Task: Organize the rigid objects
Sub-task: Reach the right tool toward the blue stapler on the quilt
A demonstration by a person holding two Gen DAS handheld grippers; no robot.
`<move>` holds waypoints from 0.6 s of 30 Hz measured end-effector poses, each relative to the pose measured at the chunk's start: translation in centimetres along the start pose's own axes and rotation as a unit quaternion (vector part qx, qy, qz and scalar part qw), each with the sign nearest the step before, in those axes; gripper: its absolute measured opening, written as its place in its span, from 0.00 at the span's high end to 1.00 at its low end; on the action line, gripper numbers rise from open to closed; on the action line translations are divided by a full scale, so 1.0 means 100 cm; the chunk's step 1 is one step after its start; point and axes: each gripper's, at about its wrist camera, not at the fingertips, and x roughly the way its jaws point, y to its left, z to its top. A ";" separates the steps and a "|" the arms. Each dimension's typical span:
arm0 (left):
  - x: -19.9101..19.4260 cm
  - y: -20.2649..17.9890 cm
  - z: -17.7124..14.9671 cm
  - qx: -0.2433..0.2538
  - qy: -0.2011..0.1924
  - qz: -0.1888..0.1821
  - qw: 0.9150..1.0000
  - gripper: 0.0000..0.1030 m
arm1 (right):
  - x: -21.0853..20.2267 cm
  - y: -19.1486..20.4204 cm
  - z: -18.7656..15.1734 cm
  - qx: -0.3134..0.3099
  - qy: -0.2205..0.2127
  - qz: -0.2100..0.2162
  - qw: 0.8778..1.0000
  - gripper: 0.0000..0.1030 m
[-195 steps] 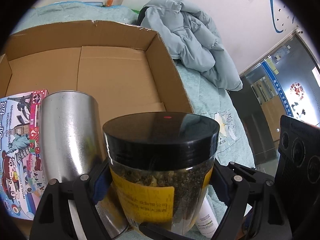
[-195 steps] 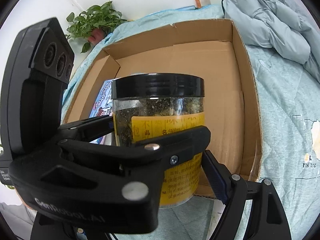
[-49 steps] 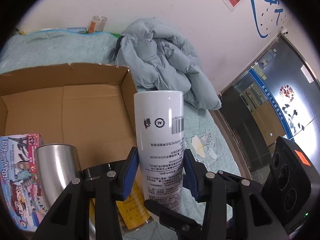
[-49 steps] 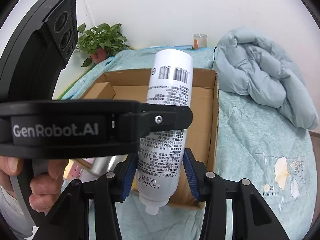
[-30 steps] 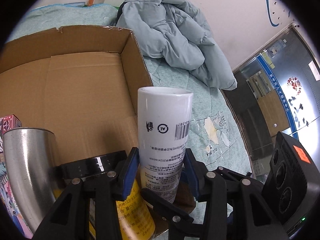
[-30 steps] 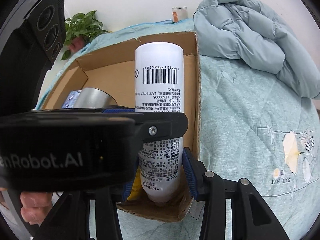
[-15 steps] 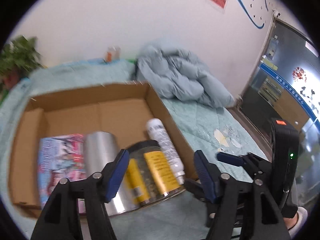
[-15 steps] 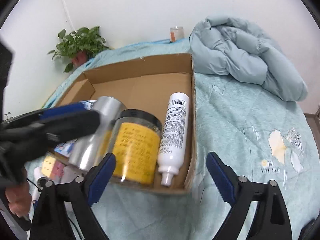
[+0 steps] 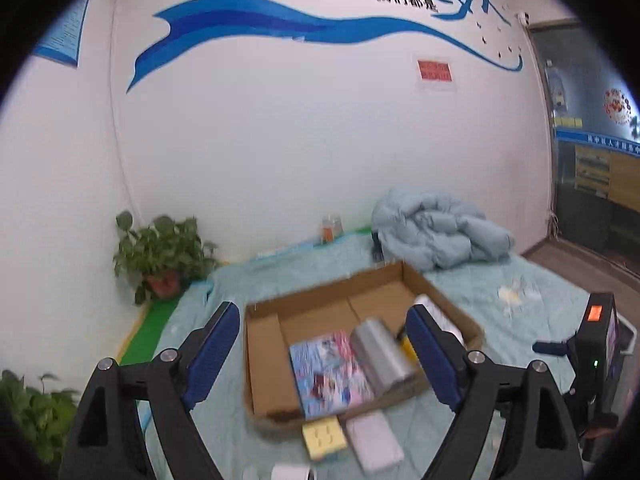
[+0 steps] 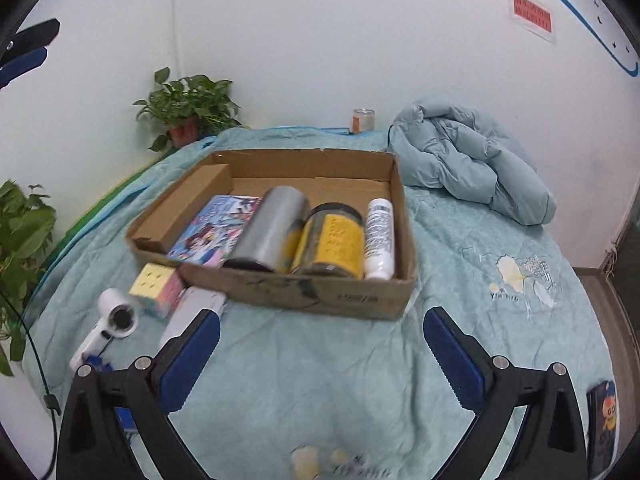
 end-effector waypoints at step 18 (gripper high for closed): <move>-0.012 -0.016 -0.201 -0.178 0.125 -0.045 0.975 0.17 | -0.075 0.113 -0.127 -0.059 0.005 0.060 0.996 0.01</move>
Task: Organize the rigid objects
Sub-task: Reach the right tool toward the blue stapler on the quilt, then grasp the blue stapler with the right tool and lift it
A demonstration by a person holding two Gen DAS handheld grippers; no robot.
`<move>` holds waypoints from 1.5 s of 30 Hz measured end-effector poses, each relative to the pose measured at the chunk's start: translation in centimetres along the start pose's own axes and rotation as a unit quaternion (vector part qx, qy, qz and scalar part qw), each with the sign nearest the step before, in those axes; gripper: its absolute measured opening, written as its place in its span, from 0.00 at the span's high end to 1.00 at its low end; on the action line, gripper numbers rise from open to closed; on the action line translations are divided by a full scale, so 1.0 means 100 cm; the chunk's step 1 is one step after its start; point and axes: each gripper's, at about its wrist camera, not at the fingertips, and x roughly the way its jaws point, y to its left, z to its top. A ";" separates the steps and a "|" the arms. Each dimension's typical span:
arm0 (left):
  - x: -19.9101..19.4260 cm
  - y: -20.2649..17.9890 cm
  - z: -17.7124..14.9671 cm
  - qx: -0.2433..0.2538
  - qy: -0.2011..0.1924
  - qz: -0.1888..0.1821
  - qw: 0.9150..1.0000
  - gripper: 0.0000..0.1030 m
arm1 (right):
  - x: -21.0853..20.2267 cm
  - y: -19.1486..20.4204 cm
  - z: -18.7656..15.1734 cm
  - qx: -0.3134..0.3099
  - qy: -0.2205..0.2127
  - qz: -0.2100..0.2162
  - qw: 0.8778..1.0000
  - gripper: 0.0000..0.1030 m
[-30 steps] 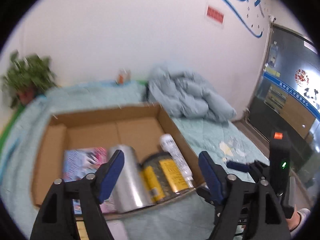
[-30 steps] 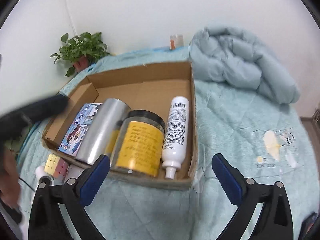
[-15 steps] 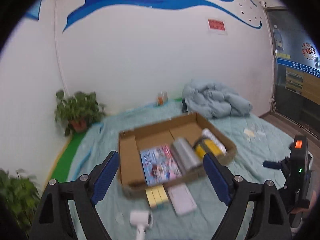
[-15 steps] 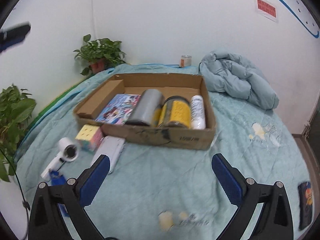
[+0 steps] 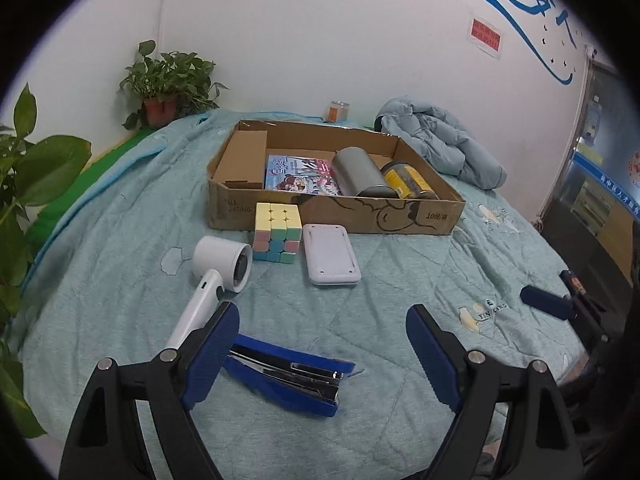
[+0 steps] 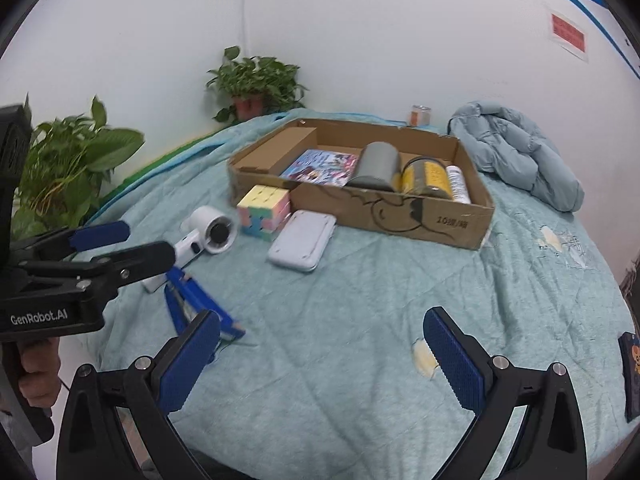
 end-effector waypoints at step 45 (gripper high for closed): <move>0.105 -0.009 0.005 -0.093 0.174 -0.298 0.934 0.26 | 0.157 -0.092 -0.055 0.317 0.173 0.270 0.893 0.58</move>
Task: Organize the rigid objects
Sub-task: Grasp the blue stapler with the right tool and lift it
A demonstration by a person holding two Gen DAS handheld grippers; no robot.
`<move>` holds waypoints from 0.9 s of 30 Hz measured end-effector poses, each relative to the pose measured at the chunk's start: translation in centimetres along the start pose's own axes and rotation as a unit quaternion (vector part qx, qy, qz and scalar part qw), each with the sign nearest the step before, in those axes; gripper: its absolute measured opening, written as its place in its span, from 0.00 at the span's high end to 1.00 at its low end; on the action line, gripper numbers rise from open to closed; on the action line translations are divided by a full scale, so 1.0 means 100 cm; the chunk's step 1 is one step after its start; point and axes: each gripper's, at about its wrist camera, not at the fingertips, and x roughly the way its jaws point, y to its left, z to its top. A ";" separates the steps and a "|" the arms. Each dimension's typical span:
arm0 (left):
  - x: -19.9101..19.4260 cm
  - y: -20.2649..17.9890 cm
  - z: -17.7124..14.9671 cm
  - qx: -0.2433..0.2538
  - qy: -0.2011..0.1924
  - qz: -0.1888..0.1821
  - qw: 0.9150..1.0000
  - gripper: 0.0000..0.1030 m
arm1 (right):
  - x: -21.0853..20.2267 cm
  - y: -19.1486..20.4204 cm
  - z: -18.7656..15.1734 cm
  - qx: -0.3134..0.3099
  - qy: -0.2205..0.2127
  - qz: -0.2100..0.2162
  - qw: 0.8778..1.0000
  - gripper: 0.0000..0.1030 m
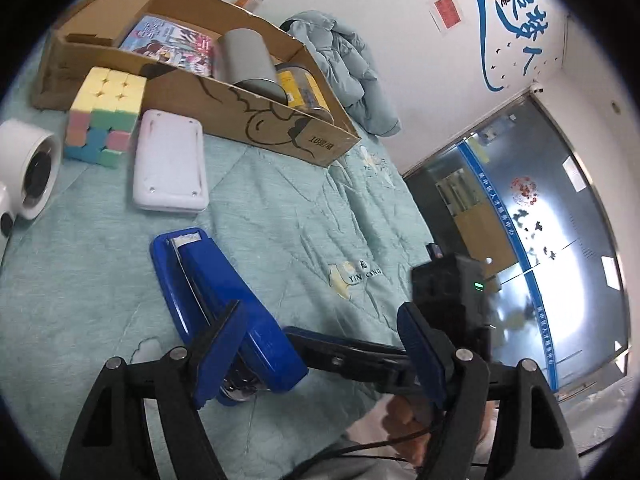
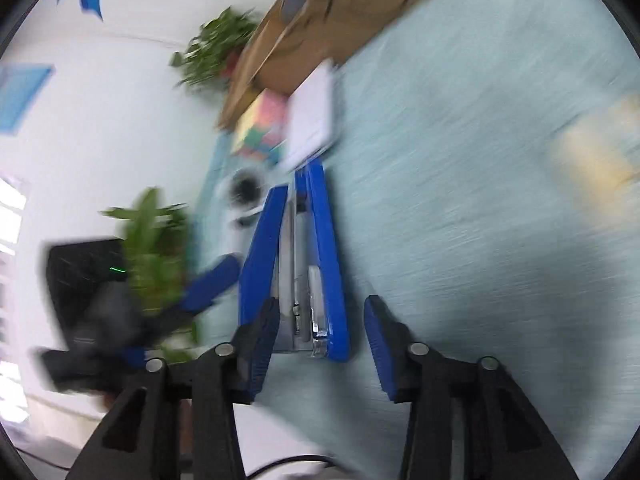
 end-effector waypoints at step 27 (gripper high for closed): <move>0.019 0.049 -0.022 -0.101 0.071 0.028 0.992 0.26 | 0.041 0.073 -0.031 -0.224 -0.083 -0.202 0.950 0.57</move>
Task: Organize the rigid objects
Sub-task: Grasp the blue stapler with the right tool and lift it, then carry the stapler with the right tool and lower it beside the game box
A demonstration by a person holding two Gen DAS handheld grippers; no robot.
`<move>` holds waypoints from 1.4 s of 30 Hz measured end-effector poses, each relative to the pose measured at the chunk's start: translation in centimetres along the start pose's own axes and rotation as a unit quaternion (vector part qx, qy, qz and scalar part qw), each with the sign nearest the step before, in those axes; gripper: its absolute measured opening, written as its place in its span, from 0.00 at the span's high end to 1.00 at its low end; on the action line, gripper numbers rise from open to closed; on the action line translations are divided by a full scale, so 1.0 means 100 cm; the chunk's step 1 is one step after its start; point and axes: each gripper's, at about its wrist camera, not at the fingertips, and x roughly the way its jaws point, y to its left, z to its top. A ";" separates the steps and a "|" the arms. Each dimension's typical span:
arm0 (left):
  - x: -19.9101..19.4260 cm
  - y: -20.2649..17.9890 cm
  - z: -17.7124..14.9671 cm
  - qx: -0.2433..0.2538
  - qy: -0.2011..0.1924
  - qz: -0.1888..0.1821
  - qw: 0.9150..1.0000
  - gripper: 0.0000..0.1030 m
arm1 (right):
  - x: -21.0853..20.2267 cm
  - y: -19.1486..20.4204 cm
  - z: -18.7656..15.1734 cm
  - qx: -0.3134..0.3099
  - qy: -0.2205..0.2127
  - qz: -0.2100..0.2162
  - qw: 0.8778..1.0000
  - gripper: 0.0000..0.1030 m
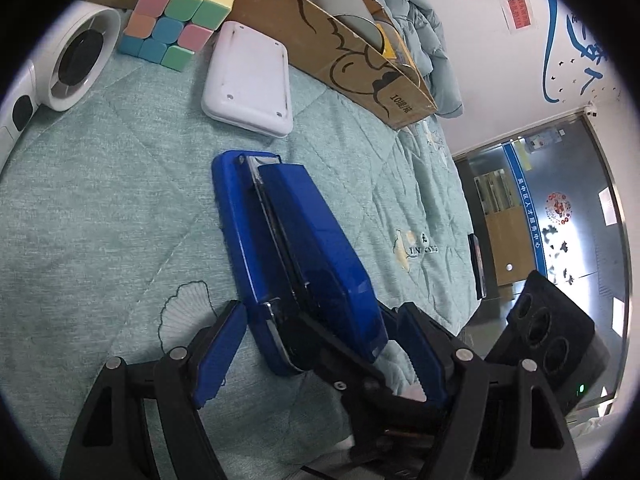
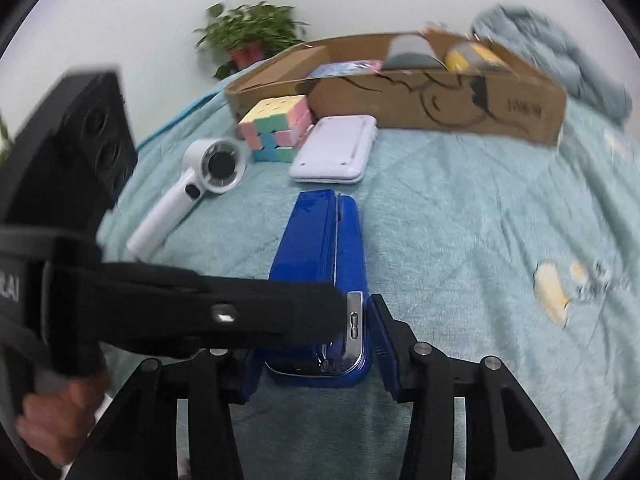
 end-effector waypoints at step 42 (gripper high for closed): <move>-0.090 -0.045 0.130 0.129 -0.126 0.012 0.984 0.39 | -0.037 0.047 0.143 -0.024 -0.108 0.032 0.993 0.76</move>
